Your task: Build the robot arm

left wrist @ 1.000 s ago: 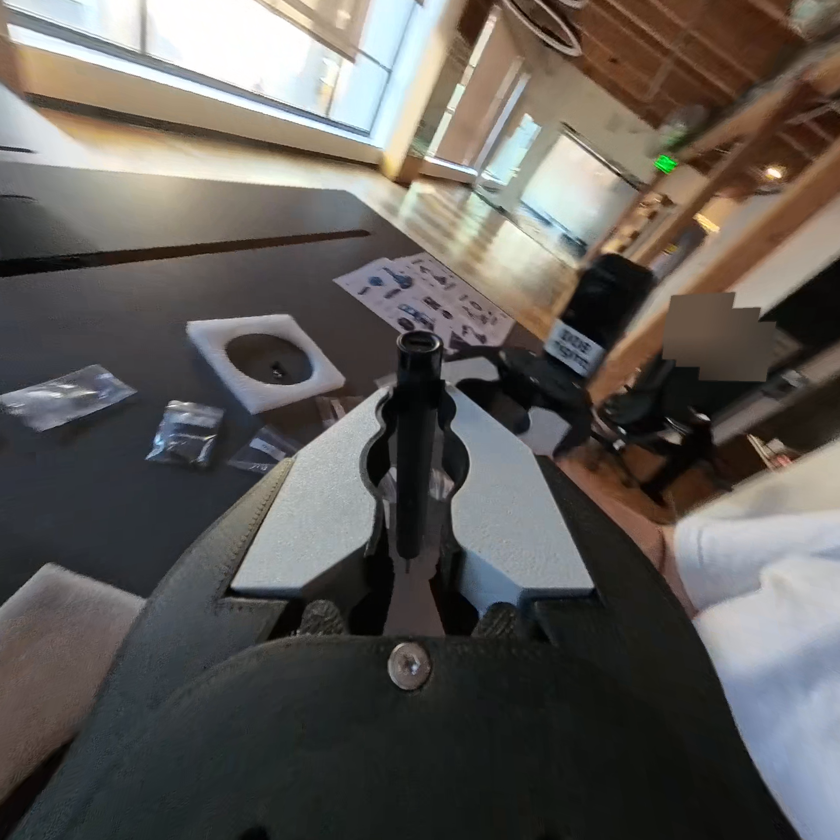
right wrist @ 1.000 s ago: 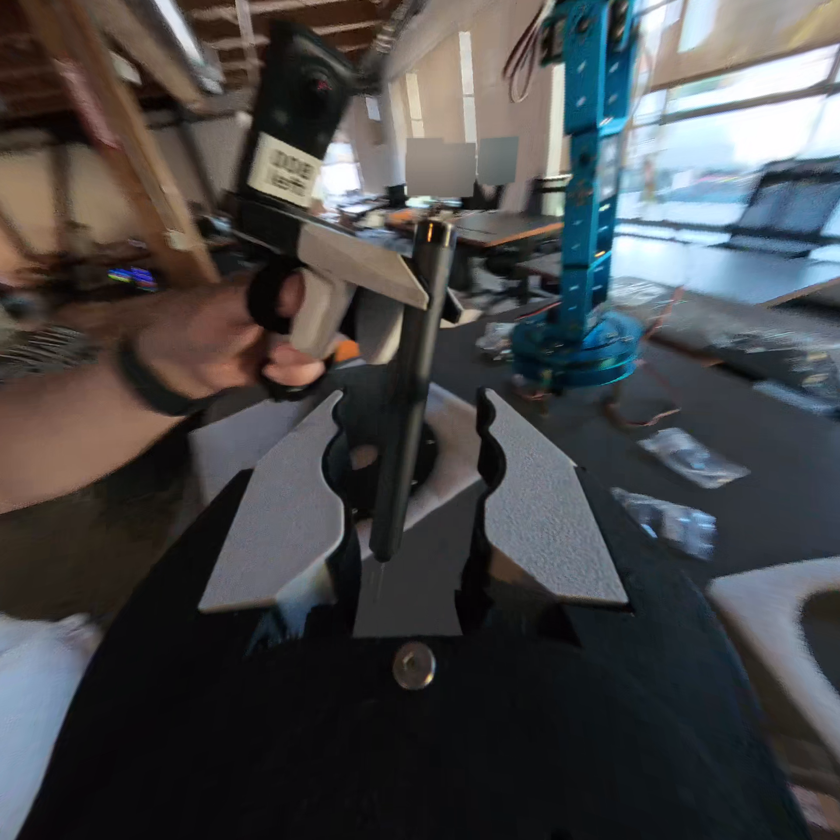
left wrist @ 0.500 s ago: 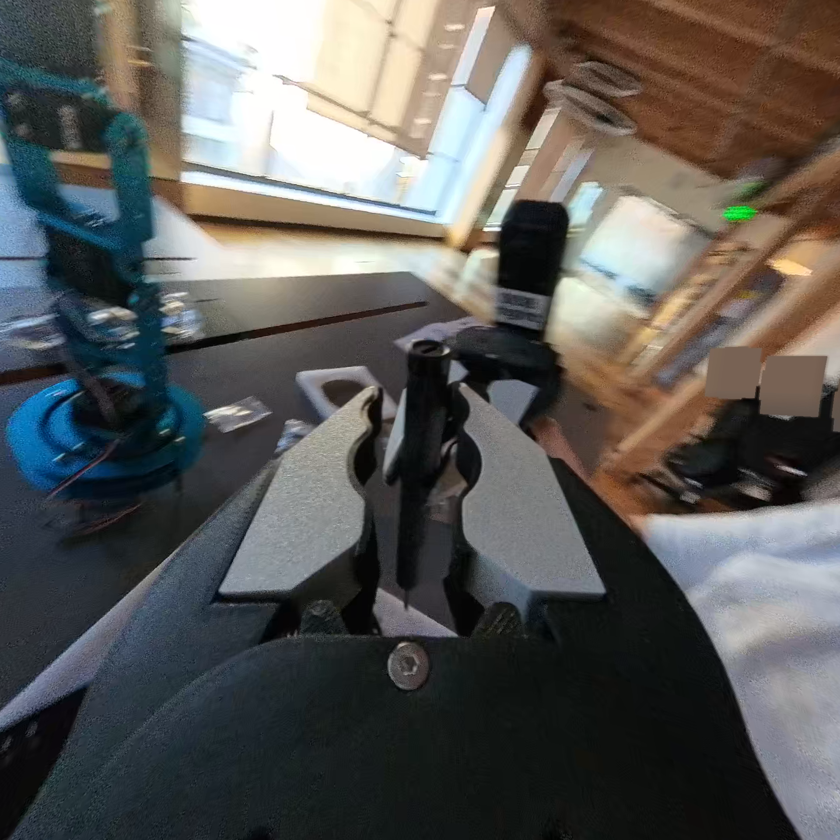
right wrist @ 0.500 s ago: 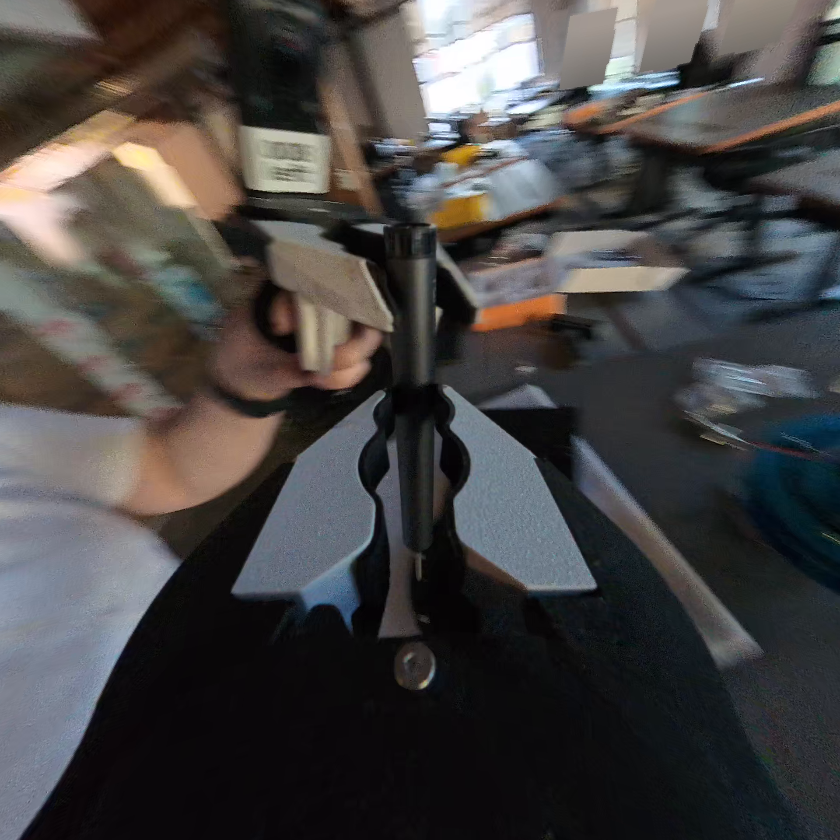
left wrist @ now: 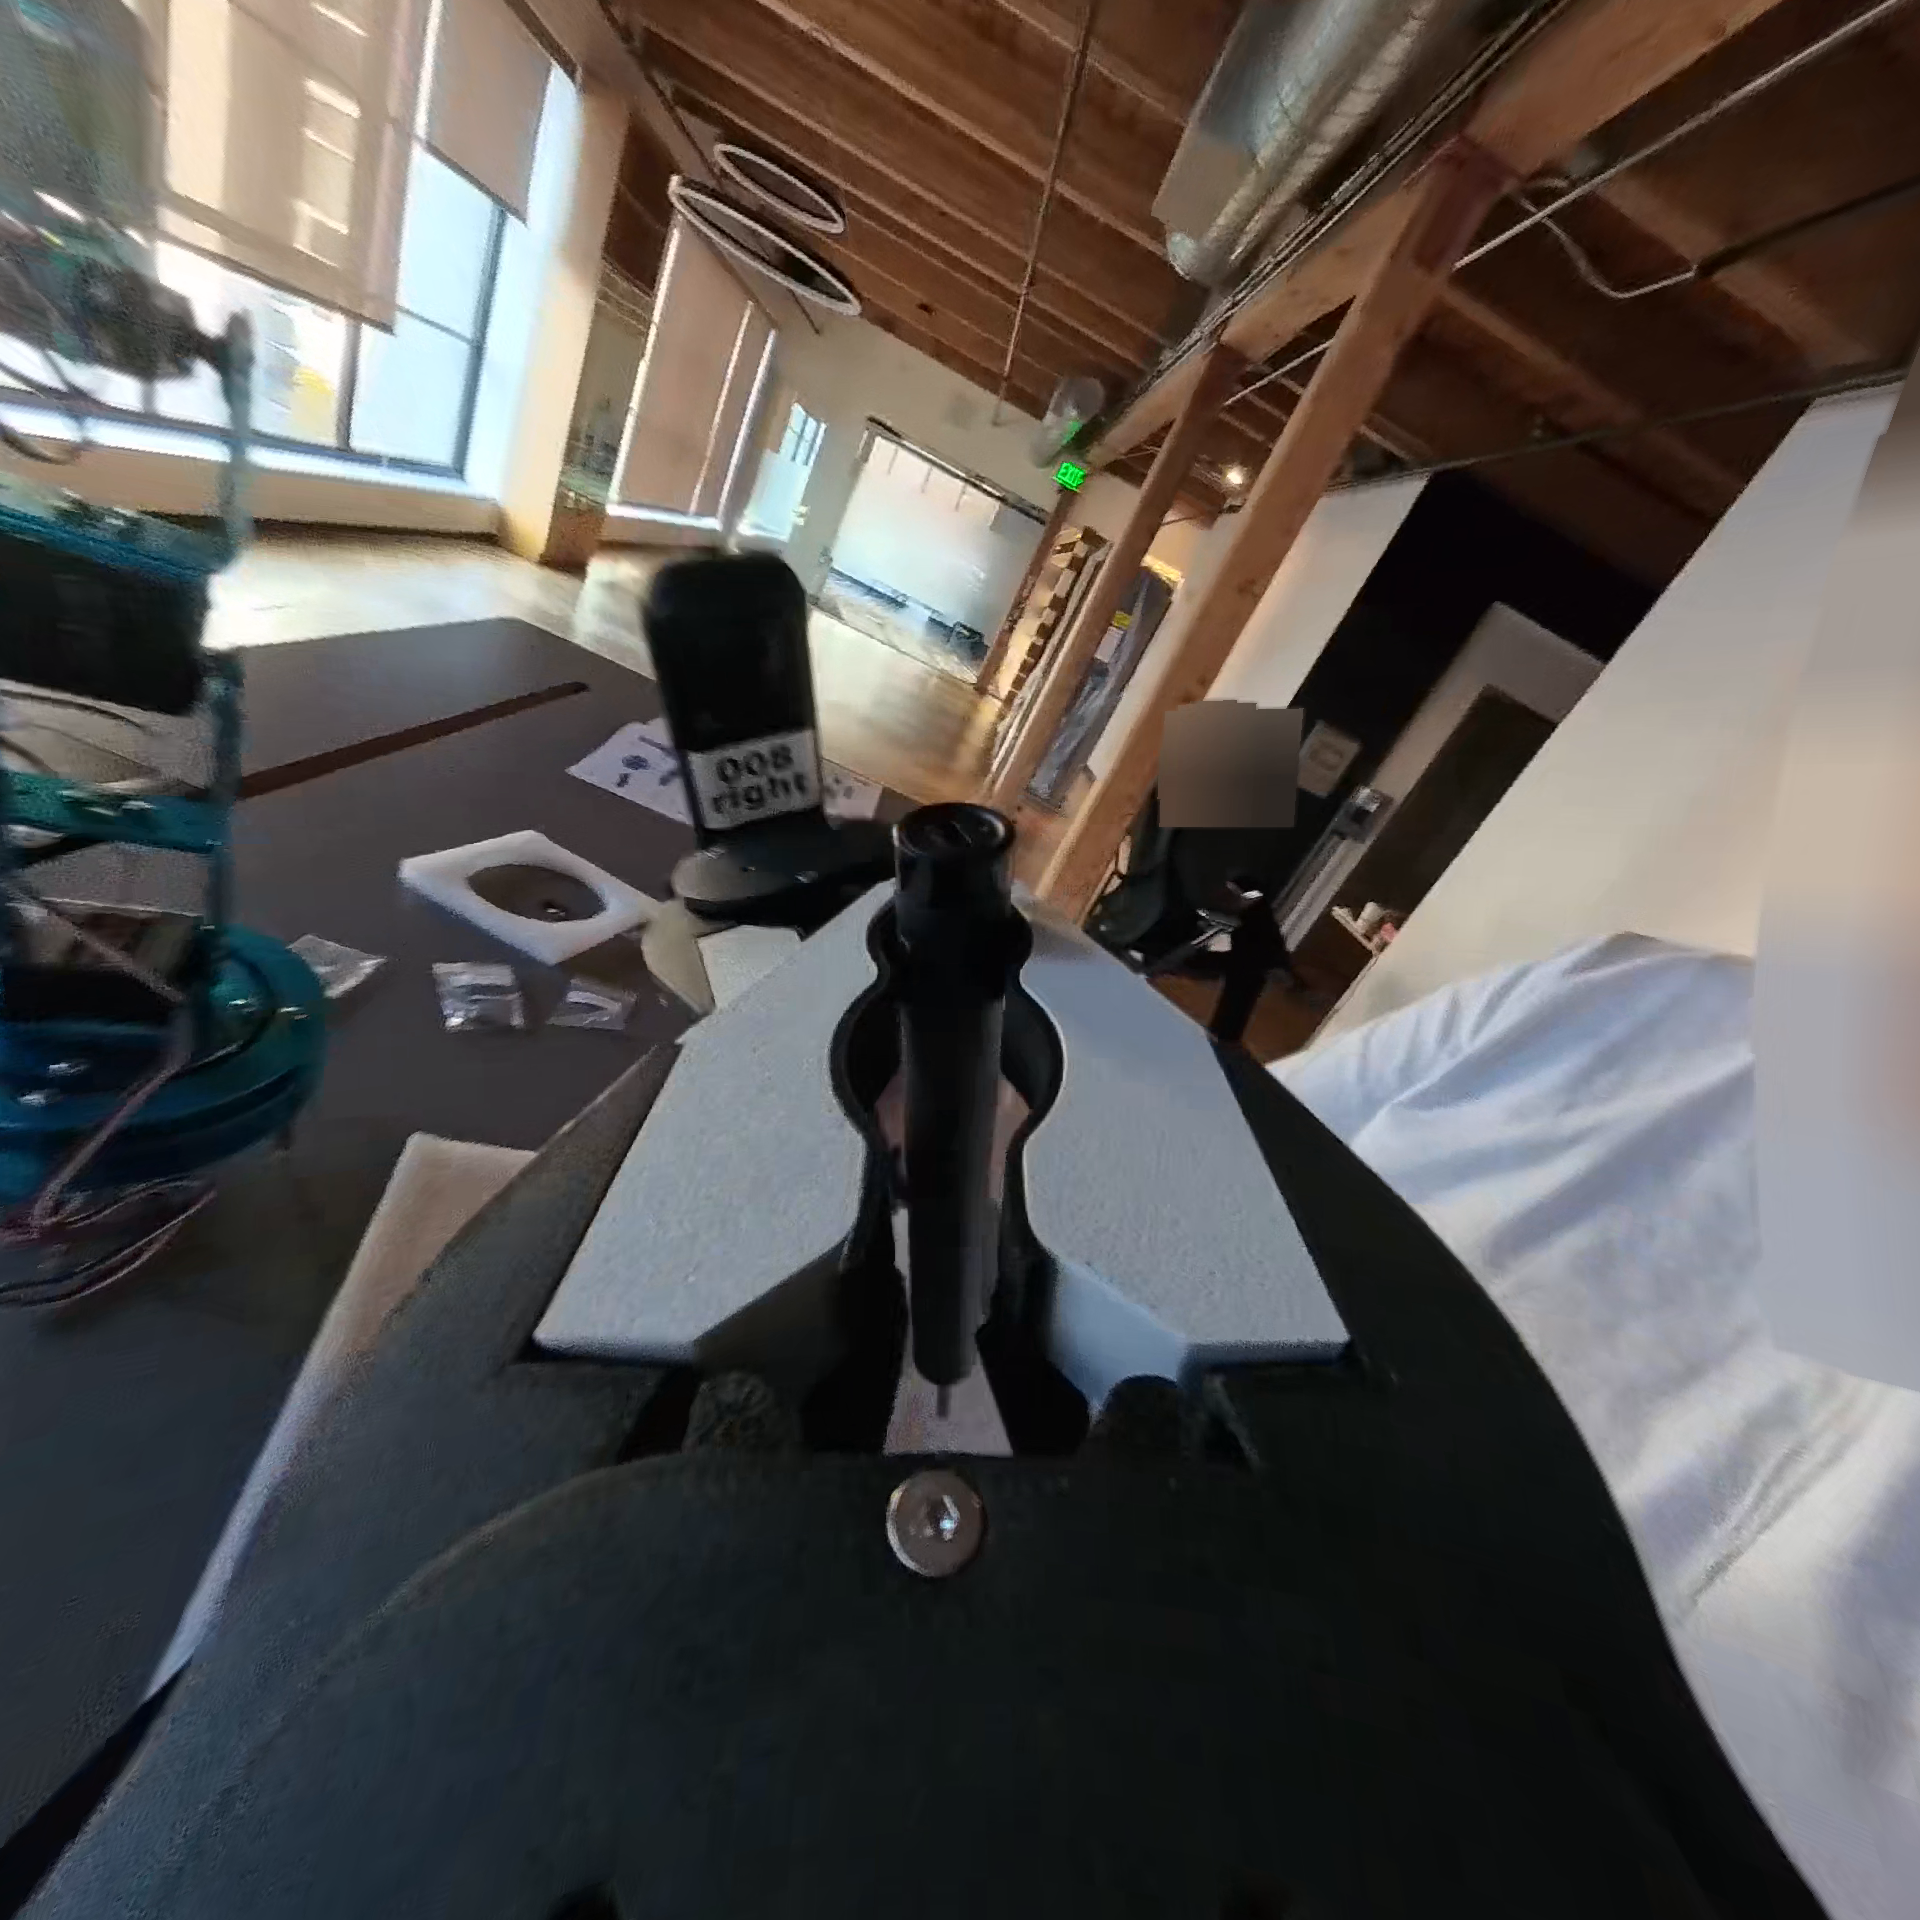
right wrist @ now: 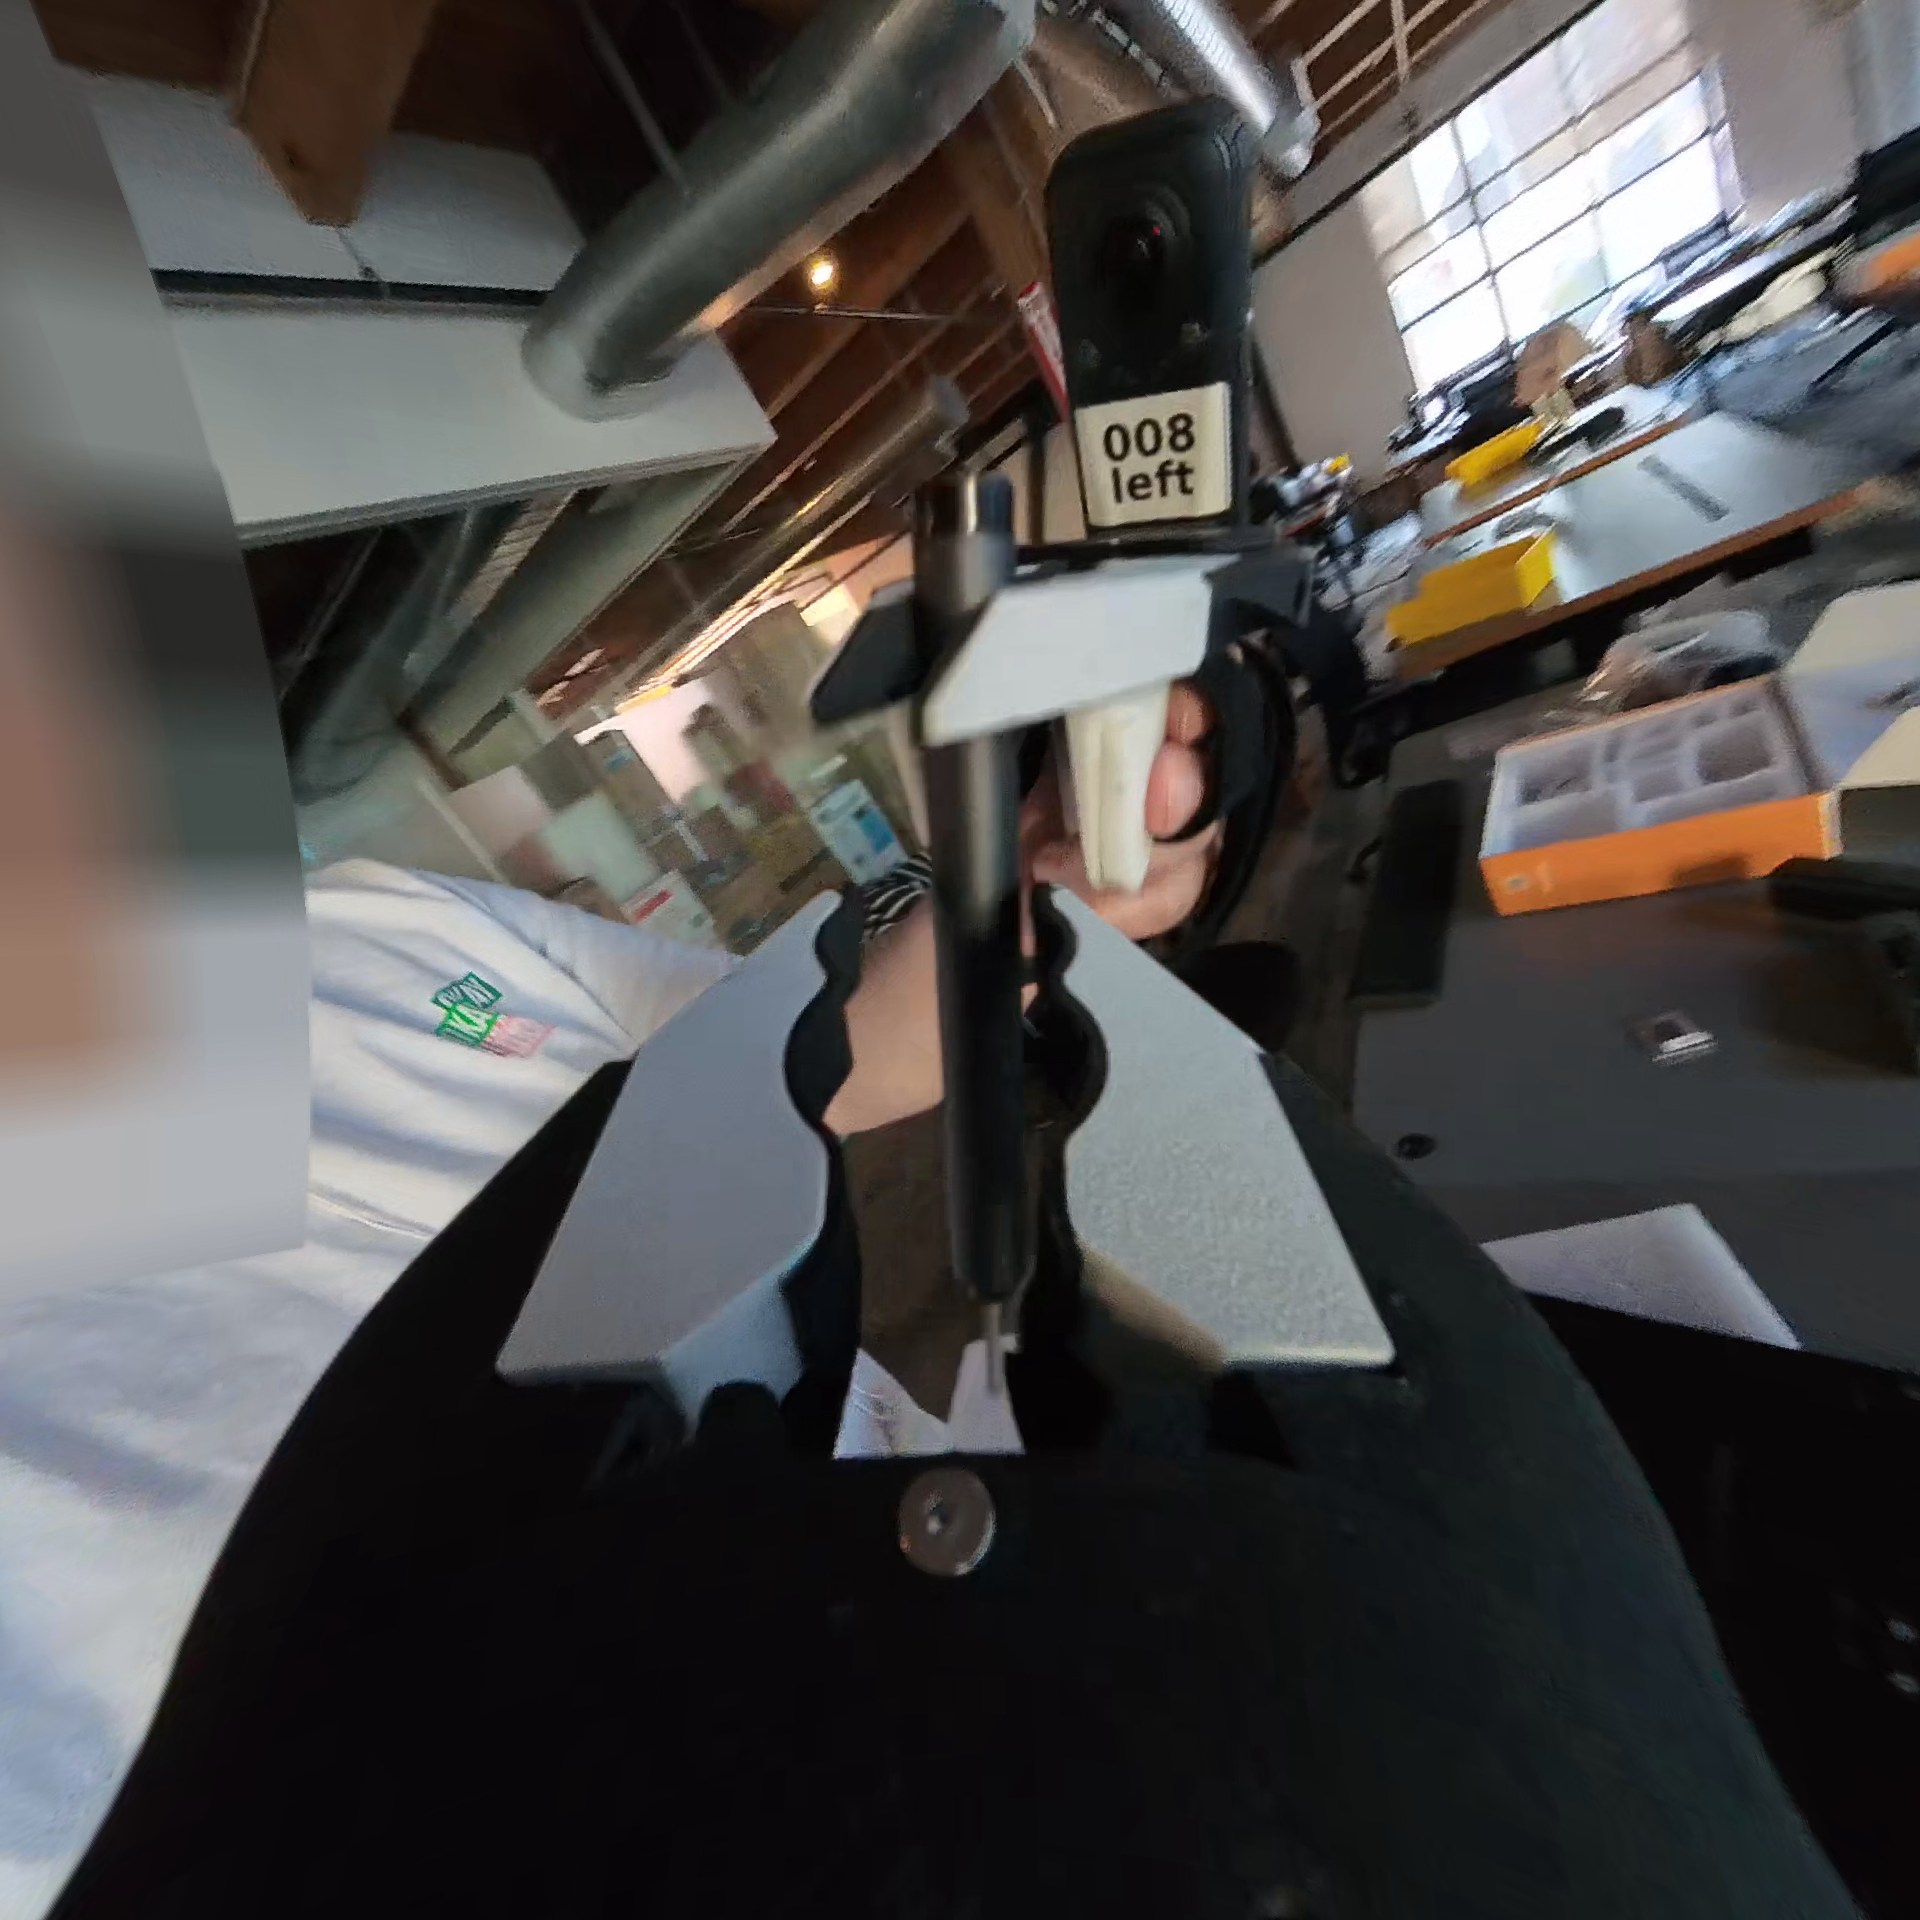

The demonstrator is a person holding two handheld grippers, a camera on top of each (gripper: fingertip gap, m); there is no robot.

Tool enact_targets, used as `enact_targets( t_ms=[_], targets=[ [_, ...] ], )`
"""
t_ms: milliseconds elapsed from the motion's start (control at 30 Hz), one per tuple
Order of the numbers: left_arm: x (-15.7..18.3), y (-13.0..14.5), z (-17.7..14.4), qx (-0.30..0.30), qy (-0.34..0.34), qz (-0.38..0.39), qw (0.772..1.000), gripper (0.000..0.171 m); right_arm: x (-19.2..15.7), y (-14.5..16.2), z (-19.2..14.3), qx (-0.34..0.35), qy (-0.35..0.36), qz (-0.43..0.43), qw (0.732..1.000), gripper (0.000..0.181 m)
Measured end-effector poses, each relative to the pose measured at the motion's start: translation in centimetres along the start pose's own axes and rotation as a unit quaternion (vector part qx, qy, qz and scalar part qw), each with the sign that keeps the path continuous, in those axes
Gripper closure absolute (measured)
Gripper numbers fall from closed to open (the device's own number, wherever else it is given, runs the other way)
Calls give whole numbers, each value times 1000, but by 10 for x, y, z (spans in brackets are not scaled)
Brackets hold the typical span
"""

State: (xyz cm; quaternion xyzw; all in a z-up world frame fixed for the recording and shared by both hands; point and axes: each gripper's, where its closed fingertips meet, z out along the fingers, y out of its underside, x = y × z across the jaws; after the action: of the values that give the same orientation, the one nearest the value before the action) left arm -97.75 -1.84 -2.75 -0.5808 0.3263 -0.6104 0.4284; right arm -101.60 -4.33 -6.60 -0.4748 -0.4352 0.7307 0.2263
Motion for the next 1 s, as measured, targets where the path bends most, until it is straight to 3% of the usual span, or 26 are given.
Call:
enact_targets(
  t_ms=[33, 167, 267, 467, 500, 533, 633, 767, 1000],
  targets=[
    [-1, -2, -11, 3, -5, 10, 1000, 160, 3, 6, 4, 1, 14, -18, 1000, 145],
    [0, -5, -42, 0, 4, 29, 1000, 161, 23, 42, 19, -49, 90, -73, 992, 151],
    [-3, -4, -52, -4, 11, 27, 1000, 161, 31, 46, 31, -52, 110, -73, 990, 151],
    [-7, 1, -53, -8, 17, 31, 999, 161, 55, 59, 46, -96, 128, -80, 984, 144],
    [-8, 3, -51, -8, 18, 29, 999, 161, 56, 62, 47, -105, 131, -92, 981, 147],
    [-8, 5, -48, -10, 19, 27, 999, 161, 56, 65, 47, -114, 132, -110, 979, 163],
    [-9, 11, -46, -9, 12, 26, 1000, 160, 62, 69, 43, -132, 161, -141, 968, 166],
    [-14, 16, -59, -1, -25, 15, 1000, 156, 83, 72, 31, -154, 232, -176, 944, 166],
    [-31, 33, -78, -27, -133, 68, 988, 160, 104, 87, 47, -169, 255, -189, 933, 166]
  ],
)
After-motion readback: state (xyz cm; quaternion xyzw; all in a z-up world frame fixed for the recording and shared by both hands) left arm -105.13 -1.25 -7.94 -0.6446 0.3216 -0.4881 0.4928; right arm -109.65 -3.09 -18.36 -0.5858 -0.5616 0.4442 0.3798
